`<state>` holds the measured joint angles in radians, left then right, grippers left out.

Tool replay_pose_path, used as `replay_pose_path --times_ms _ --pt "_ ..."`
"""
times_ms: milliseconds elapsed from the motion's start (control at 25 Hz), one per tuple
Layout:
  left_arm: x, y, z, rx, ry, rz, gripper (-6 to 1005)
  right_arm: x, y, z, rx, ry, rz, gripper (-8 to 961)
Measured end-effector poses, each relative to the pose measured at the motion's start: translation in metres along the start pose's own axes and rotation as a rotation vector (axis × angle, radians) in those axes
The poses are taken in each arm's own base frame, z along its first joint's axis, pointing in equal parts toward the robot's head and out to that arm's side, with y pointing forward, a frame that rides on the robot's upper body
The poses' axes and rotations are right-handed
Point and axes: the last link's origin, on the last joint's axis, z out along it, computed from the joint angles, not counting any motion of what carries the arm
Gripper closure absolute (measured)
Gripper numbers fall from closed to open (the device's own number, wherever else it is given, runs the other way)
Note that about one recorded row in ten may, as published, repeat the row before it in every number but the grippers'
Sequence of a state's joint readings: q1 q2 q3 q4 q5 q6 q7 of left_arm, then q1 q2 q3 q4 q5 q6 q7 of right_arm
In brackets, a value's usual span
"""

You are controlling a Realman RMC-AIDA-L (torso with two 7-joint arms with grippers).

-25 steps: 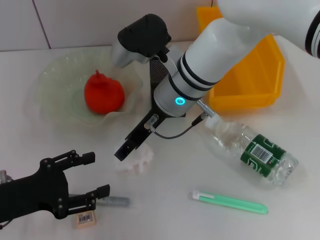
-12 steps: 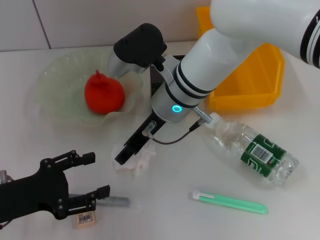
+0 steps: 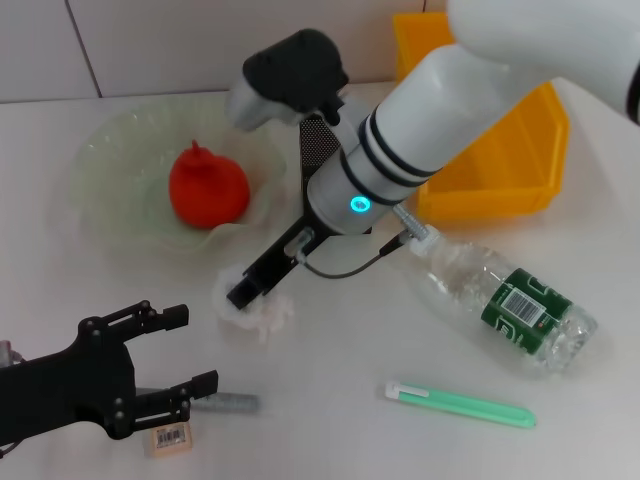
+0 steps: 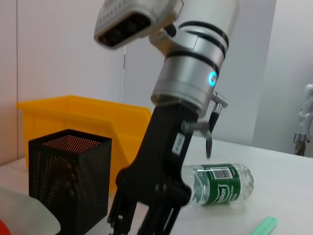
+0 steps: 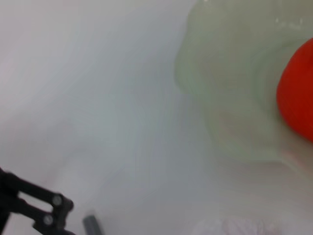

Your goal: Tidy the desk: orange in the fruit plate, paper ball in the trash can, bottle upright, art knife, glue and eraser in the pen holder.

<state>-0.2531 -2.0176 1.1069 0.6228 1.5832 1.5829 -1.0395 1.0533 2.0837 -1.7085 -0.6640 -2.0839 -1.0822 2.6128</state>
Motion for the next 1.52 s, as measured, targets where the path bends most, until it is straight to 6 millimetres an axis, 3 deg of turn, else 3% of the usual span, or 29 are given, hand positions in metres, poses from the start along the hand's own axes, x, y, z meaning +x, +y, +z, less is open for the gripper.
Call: replay_pose_path --times_ms 360,400,440,520,600,640,680,840,880,1040,1200,1520 --pt "0.001 -0.001 0.001 -0.004 0.000 0.006 185 0.002 -0.018 -0.047 -0.009 -0.123 0.057 544" --pt "0.001 -0.001 0.001 -0.004 0.000 0.006 185 0.002 -0.021 -0.056 -0.010 -0.149 0.072 555" --pt "0.002 -0.001 0.002 -0.006 0.001 0.007 185 0.002 -0.030 -0.080 -0.011 -0.227 0.108 566" --pt "0.002 -0.001 0.002 -0.006 0.001 0.007 185 0.003 -0.034 -0.091 -0.008 -0.266 0.119 593" --pt "0.002 0.000 0.003 -0.010 0.005 0.007 185 0.005 -0.042 -0.119 0.018 -0.363 0.138 607" --pt "0.002 0.000 0.003 -0.013 0.007 0.008 185 0.008 -0.050 -0.145 0.057 -0.449 0.153 608" --pt "0.003 0.000 0.004 -0.016 0.009 0.009 185 0.008 -0.050 -0.145 0.057 -0.449 0.153 608" --pt "0.005 -0.001 0.006 -0.021 0.011 0.016 185 0.024 -0.080 -0.188 0.154 -0.603 0.220 610" --pt "0.005 -0.001 0.006 -0.022 0.011 0.018 185 0.024 -0.080 -0.188 0.154 -0.603 0.220 610" --pt "0.007 -0.003 0.007 -0.027 0.013 0.026 185 0.050 -0.111 -0.204 0.259 -0.680 0.287 612" --pt "0.009 -0.003 0.008 -0.029 0.014 0.028 185 0.062 -0.122 -0.206 0.301 -0.687 0.322 614" --pt "0.012 -0.006 0.009 -0.026 0.022 0.035 185 0.085 -0.147 -0.184 0.402 -0.611 0.401 607"
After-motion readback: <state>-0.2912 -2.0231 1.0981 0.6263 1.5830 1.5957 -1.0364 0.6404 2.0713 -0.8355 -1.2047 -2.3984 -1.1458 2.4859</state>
